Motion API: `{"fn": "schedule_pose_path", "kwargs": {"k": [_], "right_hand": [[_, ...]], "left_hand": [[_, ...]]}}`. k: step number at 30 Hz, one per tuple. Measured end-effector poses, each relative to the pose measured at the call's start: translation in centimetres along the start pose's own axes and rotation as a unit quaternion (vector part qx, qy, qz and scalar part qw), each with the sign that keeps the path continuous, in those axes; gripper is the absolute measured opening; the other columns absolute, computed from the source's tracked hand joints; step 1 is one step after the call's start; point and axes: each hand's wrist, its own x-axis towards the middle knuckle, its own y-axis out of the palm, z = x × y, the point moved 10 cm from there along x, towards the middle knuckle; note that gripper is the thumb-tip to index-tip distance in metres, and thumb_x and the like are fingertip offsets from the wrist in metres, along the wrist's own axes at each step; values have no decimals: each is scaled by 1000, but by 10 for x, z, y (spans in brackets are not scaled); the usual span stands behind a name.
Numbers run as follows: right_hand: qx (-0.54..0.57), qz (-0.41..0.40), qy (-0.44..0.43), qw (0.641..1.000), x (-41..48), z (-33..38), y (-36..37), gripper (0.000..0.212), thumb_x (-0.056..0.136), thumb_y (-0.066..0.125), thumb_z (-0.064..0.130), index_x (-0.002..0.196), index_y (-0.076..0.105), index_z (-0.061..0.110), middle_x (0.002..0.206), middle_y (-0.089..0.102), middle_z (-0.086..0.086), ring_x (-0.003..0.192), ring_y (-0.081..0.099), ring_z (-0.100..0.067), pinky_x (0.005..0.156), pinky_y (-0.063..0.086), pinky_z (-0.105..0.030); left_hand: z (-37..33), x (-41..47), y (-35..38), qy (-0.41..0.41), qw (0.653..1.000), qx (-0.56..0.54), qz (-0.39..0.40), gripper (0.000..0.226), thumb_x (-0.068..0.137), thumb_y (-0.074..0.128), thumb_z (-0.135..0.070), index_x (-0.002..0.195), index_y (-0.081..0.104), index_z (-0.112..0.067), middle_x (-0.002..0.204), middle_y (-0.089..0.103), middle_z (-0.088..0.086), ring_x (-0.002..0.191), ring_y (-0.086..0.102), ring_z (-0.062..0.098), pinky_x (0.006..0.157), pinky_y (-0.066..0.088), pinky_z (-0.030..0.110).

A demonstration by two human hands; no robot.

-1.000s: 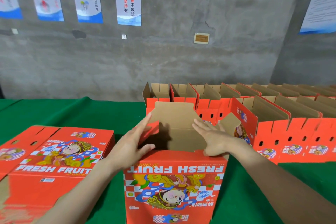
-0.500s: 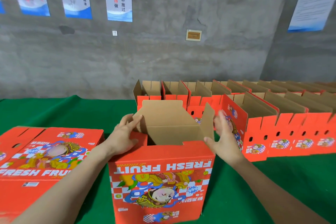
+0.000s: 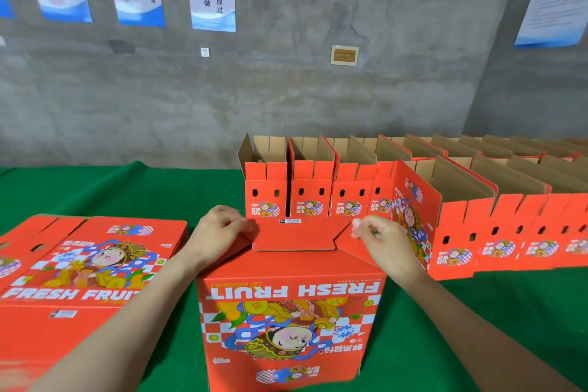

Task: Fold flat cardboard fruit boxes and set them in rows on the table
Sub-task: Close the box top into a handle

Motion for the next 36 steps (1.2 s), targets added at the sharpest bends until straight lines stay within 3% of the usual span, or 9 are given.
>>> {"fn": "schedule_pose_path", "kwargs": {"k": [2,5,8,11,20,25,27,32,36], "right_hand": [[-32,8,-4,999,7,6,6,11,94,56,30,94,64,23,97,65,7,88,58,-11,75,42,-15],[-138,113,31,984,16,-1,31,47,91,59,36,135,50,19,141,45,2,131,40,-19,109,33,-34],[-166,198,69,964,17,-10,49,70,87,66,36,147,34,20,156,23,2,142,26,-17,113,24,-31],[-217,214,85,948,17,-14,54,84,79,71,37,149,27,21,151,21,0,131,41,-22,104,37,-33],[-272,201,69,938,16,-12,58,82,80,70,41,147,28,23,143,23,-2,121,48,-26,97,44,-36],[61,132,147,978,21,-32,37,60,93,57,40,147,34,26,155,26,1,141,27,-19,111,25,-36],[185,85,240,949,14,-59,30,55,98,44,47,146,34,23,153,32,-1,140,30,-21,112,23,-40],[115,208,351,906,-41,-100,56,46,98,37,50,85,60,11,63,72,1,74,69,-20,71,58,-42],[124,213,319,915,-33,-78,49,48,92,38,62,92,59,19,86,72,-4,78,69,-19,57,56,-32]], "left_hand": [[5,0,6,-33,999,6,24,29,90,62,-30,62,66,-22,98,60,-8,120,47,15,90,33,22],[12,2,12,-69,994,61,58,25,76,77,-32,72,58,-16,88,60,-3,102,58,25,77,44,28],[19,0,17,-122,983,102,91,49,72,79,-35,109,52,-18,114,53,4,101,55,20,85,44,28],[18,-2,26,-127,969,168,127,88,73,76,-37,146,28,-23,130,38,10,116,51,29,103,40,35],[14,-4,29,-126,954,242,127,74,74,73,-44,137,40,-24,121,39,8,108,56,32,99,44,41],[34,-2,5,-173,985,-1,20,74,81,72,-37,144,36,-22,138,39,13,116,53,26,104,40,33],[57,-10,-1,-248,947,-202,-24,70,86,68,-31,145,34,-17,137,47,13,116,56,29,105,41,42],[84,-37,19,-309,923,-207,94,47,91,49,-53,126,57,-24,101,69,-6,100,63,18,92,48,33],[72,-24,-6,-255,935,-245,40,43,88,52,-54,113,61,-21,107,66,4,97,60,24,99,42,48]]}}
